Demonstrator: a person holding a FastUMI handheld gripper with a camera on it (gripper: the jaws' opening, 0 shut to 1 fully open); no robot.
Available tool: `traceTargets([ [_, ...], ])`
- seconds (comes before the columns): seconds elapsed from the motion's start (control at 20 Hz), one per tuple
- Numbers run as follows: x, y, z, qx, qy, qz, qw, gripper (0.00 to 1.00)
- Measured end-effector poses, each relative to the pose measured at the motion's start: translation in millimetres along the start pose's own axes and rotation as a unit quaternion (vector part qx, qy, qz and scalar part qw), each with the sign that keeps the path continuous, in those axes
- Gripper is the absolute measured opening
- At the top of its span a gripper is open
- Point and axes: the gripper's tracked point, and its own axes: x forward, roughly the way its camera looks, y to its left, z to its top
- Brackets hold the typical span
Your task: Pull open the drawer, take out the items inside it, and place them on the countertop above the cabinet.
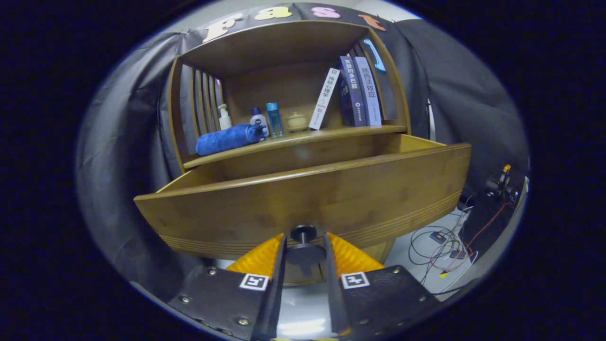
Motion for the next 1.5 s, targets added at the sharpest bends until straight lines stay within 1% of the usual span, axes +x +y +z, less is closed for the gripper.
traceTargets([
  [0.05, -1.4, 0.3, 5.8, -0.002, -0.007, -0.002, 1.000, 0.46],
  [0.15, -6.1, 7.8, 18.7, -0.008, -0.024, 0.006, 1.000, 0.46],
  [0.2, -9.7, 9.8, 28.6, -0.013, -0.033, 0.006, 0.999, 0.49],
  [0.3, -15.4, 16.8, 49.5, -0.023, -0.051, 0.008, 0.998, 0.48],
  [0.4, -17.8, 25.3, 72.3, -0.033, -0.067, 0.007, 0.997, 0.52],
  [0.5, -15.2, 28.8, 94.5, -0.034, -0.075, -0.002, 0.997, 0.53],
  [0.55, -11.5, 28.5, 101.9, -0.031, -0.069, -0.010, 0.997, 0.54],
  [0.65, -3.9, 29.7, 104.8, -0.027, -0.044, -0.023, 0.998, 0.56],
  [0.9, 22.8, 43.2, 116.9, -0.008, 0.001, -0.025, 1.000, 0.56],
  [1.05, 42.4, 40.9, 106.4, -0.013, 0.058, -0.052, 0.997, 0.56],
  [1.15, 58.7, 30.2, 100.1, -0.015, 0.097, -0.088, 0.991, 0.56],
  [1.25, 74.3, 26.0, 93.3, -0.011, 0.138, -0.115, 0.984, 0.56],
  [1.35, 86.7, 22.3, 88.7, -0.010, 0.177, -0.132, 0.975, 0.56],
  [1.5, 103.6, 21.2, 74.4, 0.011, 0.222, -0.133, 0.966, 0.56],
])
